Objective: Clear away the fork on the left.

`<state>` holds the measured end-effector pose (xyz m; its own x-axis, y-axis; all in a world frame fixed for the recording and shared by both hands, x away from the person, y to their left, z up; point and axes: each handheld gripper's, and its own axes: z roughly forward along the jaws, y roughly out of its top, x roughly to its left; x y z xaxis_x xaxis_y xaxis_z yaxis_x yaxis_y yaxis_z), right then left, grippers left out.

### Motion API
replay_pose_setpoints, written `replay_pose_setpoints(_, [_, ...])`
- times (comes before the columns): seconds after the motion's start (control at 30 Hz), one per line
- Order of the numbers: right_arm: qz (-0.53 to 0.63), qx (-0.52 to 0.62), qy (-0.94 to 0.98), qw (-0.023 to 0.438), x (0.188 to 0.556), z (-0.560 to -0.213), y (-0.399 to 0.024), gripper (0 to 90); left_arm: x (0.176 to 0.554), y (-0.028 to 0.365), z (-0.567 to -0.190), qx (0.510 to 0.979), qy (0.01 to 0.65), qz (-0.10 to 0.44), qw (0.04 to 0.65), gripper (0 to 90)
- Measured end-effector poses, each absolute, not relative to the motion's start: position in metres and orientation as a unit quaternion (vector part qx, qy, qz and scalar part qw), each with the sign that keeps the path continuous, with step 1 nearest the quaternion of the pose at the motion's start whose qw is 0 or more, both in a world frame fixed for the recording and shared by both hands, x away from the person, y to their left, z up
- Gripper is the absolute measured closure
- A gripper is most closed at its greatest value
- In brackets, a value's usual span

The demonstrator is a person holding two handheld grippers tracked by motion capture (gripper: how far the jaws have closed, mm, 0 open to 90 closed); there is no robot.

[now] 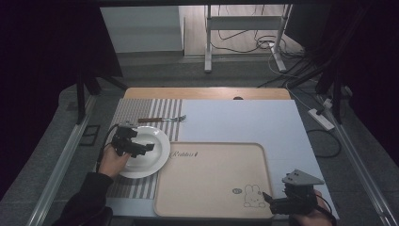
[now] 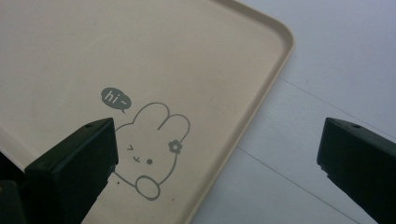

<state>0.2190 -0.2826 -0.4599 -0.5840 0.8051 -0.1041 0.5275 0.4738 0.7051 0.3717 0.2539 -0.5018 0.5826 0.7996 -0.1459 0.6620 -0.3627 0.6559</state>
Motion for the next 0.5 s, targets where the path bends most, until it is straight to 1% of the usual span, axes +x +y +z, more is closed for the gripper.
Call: replay_pose_setpoints(0.5, [0.317,0.398,0.834,0.213,0.219,-0.460,-0.282,0.0,0.419,0.244,-0.497,0.822,0.440,0.109,0.344,1.3])
